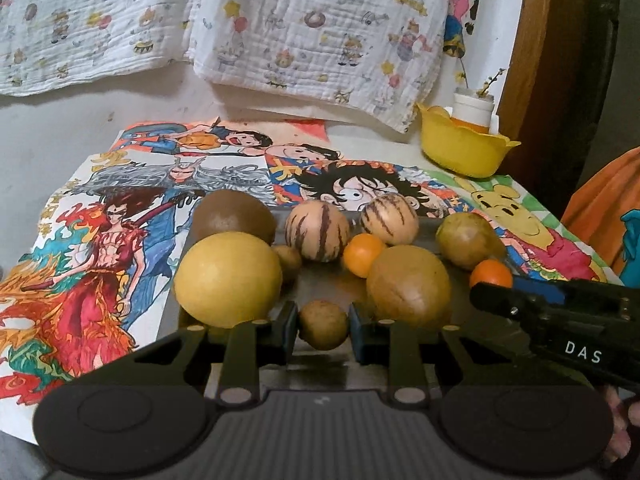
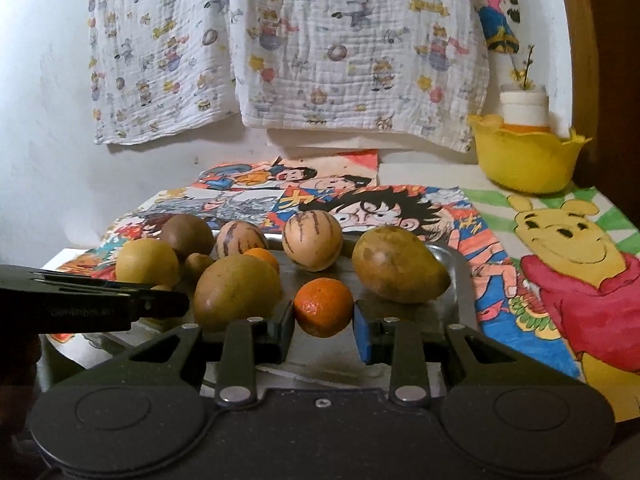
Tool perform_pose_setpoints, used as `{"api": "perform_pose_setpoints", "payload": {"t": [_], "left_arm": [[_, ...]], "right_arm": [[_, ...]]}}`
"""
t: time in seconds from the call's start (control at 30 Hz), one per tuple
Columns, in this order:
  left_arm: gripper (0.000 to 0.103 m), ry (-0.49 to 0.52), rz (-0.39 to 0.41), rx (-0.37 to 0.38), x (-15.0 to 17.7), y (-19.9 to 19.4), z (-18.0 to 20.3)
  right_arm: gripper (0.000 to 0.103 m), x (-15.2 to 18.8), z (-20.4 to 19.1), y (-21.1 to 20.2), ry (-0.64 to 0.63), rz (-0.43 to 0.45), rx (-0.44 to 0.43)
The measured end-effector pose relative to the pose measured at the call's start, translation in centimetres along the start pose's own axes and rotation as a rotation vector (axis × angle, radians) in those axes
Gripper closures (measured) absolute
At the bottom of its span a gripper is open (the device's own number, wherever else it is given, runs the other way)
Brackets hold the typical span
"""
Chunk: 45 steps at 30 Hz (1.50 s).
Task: Organize fruits
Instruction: 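Lower and open the right tool on the tray while the left tool releases the brown fruit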
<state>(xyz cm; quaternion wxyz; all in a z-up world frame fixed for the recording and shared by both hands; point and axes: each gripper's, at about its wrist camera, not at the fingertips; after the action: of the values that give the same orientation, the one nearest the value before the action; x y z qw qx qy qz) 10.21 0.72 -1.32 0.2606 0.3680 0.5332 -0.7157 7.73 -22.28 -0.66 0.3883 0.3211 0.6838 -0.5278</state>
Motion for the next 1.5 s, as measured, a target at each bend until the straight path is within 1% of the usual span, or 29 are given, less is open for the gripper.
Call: {"api": "perform_pose_setpoints", "payload": {"t": [0.23, 0.57, 0.73, 1.13, 1.2, 1.37, 1.43, 1.47, 1.5], "left_arm": [[0.073, -0.012, -0.005, -0.022, 0.2, 0.3, 0.0], [0.073, -0.036, -0.005, -0.039, 0.4, 0.6, -0.4], [0.073, -0.023, 0.001, -0.052, 0.5, 0.6, -0.1], [0.073, -0.031, 0.007, -0.063, 0.7, 0.3, 0.1], [0.071, -0.038, 0.004, -0.062, 0.7, 0.2, 0.2], [0.067, -0.073, -0.003, -0.05, 0.7, -0.4, 0.2], [0.063, -0.081, 0.001, -0.053, 0.8, -0.9, 0.2], [0.057, -0.083, 0.004, -0.055, 0.8, -1.2, 0.3], [0.047, -0.085, 0.011, -0.057, 0.9, -1.5, 0.3]], "right_arm": [[0.069, 0.6, -0.5, 0.6, -0.005, -0.024, 0.028], [0.069, 0.8, -0.5, 0.9, 0.003, -0.028, 0.042], [0.069, 1.1, -0.7, 1.3, 0.001, -0.041, 0.047], [0.068, 1.3, -0.8, 0.9, 0.001, -0.026, 0.056], [0.068, 1.3, -0.9, 0.6, 0.004, -0.023, 0.058], [0.063, 1.2, -0.9, -1.1, -0.004, 0.007, 0.072], [0.06, 1.2, -0.9, -1.7, 0.0, 0.021, 0.077], [0.059, 1.1, -0.9, -2.1, 0.002, 0.029, 0.079], [0.057, 1.1, -1.0, -2.5, 0.005, 0.038, 0.08]]}}
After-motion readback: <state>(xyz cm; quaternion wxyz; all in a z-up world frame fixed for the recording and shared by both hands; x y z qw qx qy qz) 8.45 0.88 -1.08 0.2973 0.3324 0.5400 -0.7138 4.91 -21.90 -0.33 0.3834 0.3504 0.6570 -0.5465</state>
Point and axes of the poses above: each gripper's, at about its wrist camera, not at the fingertips, and y roughly the way its jaws point, z to its right, x to its underside, and after that the axes turned 3 degrees about z, right-handed
